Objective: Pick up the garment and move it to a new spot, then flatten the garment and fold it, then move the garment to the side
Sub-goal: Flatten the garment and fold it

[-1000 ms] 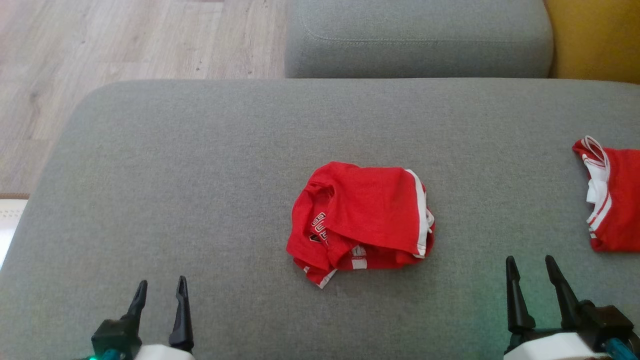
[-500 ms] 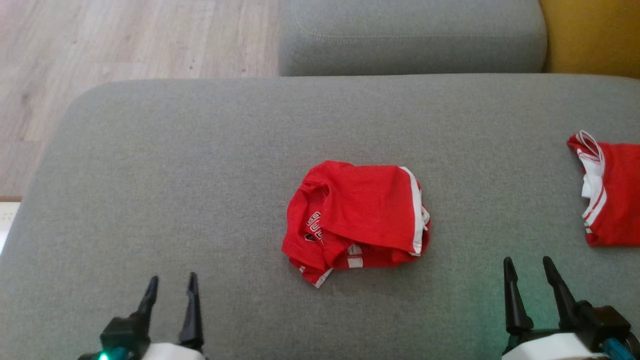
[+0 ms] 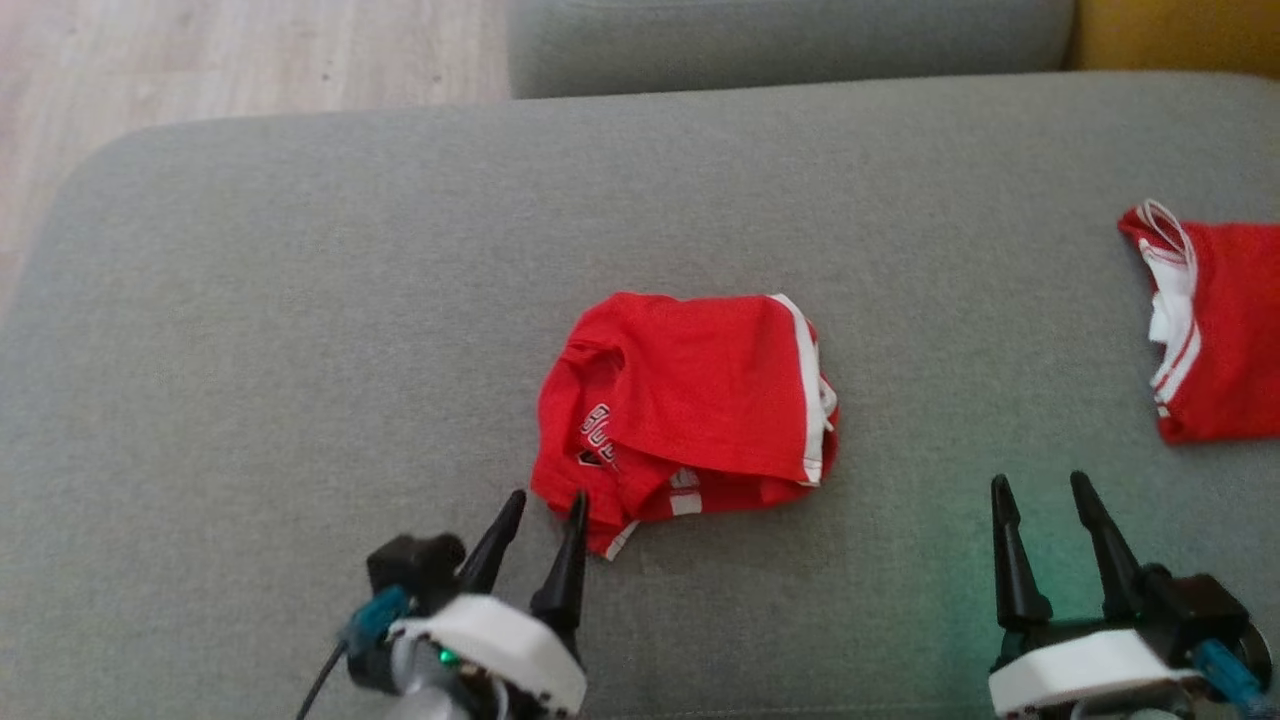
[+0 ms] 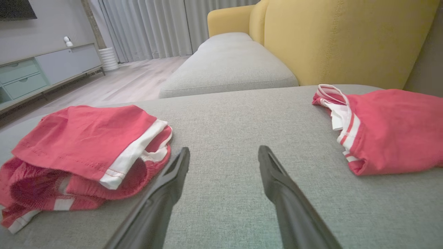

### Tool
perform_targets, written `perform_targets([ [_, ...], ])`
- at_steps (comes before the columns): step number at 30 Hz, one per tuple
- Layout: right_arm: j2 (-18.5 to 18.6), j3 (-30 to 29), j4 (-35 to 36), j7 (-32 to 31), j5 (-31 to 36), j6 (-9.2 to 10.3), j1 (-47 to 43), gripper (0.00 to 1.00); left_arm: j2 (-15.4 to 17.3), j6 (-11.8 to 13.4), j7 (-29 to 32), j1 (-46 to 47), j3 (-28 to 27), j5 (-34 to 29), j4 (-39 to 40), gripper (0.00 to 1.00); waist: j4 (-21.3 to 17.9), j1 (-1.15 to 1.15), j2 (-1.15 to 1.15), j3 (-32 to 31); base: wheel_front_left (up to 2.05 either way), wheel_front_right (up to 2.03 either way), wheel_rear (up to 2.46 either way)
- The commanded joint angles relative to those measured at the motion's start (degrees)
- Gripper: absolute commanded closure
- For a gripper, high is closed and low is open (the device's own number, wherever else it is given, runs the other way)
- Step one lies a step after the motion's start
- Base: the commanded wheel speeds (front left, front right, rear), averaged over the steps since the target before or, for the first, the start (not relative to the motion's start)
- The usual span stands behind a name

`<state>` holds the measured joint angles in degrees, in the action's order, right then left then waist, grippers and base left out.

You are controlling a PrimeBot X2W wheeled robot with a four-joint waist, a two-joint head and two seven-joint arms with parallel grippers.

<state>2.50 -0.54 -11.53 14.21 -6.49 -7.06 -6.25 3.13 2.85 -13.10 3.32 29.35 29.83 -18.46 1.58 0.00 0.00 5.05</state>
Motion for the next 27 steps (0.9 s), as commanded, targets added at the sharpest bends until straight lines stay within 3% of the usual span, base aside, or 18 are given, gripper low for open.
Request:
perform_targets([
  [1, 0.38, 1.32, 1.77, 0.79, 0.38, -0.43, 1.99, 0.00, -0.23, 0.70, 0.00, 2.89, -1.00, 0.62, 0.69, 0.00, -0.77, 0.00, 0.00, 0.67, 0.00, 0.00, 0.00],
  [6, 0.38, 1.29, 1.42, 0.79, 0.27, -0.43, 2.81, 0.00, -0.24, 4.42, 0.61, 8.19, 1.68, 3.84, -6.32, 0.00, -2.36, 0.00, 0.00, 1.58, 0.00, 0.00, 0.00],
  [12, 0.38, 1.07, 1.22, 0.79, 0.18, -0.43, 3.25, 0.00, -0.24, 5.03, 0.47, 11.15, 2.03, 9.70, -11.36, 0.00, -3.31, 0.00, 0.00, 2.11, 0.00, 0.00, 0.00],
  [13, 0.38, 1.05, 1.17, 0.79, 0.19, -0.43, 3.31, 0.00, -0.24, 4.64, 0.51, 11.69, 2.52, 10.10, -12.07, 0.64, -3.37, 0.00, 0.00, 2.13, 0.00, 0.00, 0.00],
  [14, 0.38, 1.03, 1.11, 0.79, 0.18, -0.43, 3.36, 0.00, -0.24, 4.08, 0.51, 12.01, 2.73, 11.17, -12.53, 1.00, -3.41, 0.00, 0.00, 2.13, 0.00, 0.00, 0.00],
  [21, 0.38, 0.80, 0.79, 0.79, 0.10, -0.43, 3.07, 0.00, -0.24, 1.76, -0.02, 13.97, 3.74, 16.04, -12.50, 1.00, -2.94, 0.00, 0.00, 1.20, 0.00, 0.00, 0.00],
  [27, 0.38, 0.11, 1.02, 0.79, 0.33, -0.43, 1.89, 0.00, 1.66, 1.50, 1.53, 14.79, 0.23, 19.73, -0.62, 1.00, -1.31, 0.00, 0.00, -0.03, 0.00, 0.00, 0.00],
])
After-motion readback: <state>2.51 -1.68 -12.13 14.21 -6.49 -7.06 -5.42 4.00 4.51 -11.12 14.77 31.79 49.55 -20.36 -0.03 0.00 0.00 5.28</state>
